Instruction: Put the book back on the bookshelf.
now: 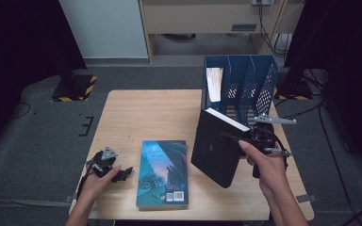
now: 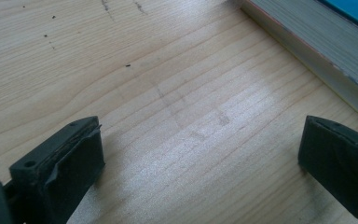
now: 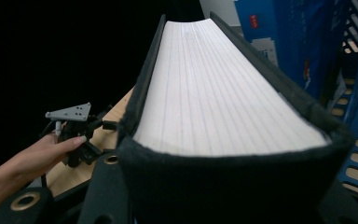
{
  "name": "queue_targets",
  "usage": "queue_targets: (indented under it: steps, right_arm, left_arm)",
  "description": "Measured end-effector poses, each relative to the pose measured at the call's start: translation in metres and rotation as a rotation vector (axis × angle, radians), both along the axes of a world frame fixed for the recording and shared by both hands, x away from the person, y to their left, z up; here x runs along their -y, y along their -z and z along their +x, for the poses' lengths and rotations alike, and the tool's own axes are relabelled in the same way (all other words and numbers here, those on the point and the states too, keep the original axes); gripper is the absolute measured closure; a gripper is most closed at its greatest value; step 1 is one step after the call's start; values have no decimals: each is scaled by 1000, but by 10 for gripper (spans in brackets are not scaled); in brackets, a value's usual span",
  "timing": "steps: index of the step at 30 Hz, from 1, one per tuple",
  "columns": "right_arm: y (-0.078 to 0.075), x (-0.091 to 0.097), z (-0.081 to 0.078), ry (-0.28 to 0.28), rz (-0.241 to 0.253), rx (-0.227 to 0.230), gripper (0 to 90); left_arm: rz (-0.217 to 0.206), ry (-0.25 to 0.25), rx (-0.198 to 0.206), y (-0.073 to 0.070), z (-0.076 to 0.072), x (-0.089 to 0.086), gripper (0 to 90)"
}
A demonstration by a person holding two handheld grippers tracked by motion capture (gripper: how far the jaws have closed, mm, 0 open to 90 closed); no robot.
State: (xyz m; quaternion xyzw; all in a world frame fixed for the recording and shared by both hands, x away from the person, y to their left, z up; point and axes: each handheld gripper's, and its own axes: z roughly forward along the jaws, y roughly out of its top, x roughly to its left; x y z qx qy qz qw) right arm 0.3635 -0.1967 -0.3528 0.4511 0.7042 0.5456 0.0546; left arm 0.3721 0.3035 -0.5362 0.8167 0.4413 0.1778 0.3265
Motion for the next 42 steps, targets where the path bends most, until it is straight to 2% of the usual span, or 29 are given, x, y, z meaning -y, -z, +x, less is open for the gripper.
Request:
queue_targets:
  steps: [8, 16, 23, 31, 37, 42]
  right_arm:
    - [-15, 19, -7, 65, 21, 30, 534]
    - [-31, 39, -2, 125, 40, 43, 534]
    - [-44, 58, 1, 167, 25, 57, 534]
    - [-54, 76, 22, 245, 15, 59, 534]
    - [-59, 83, 40, 296, 18, 61, 534]
    - [-61, 87, 56, 322, 1, 56, 534]
  left_arm:
    - [0, 2, 1, 0, 0, 0, 0]
    - [-1, 3, 2, 0, 0, 0, 0]
    - [-2, 2, 4, 0, 0, 0, 0]
    - [4, 5, 2, 0, 0, 0, 0]
    - [-2, 0, 4, 0, 0, 0, 0]
    - [-4, 0, 6, 1, 0, 0, 0]
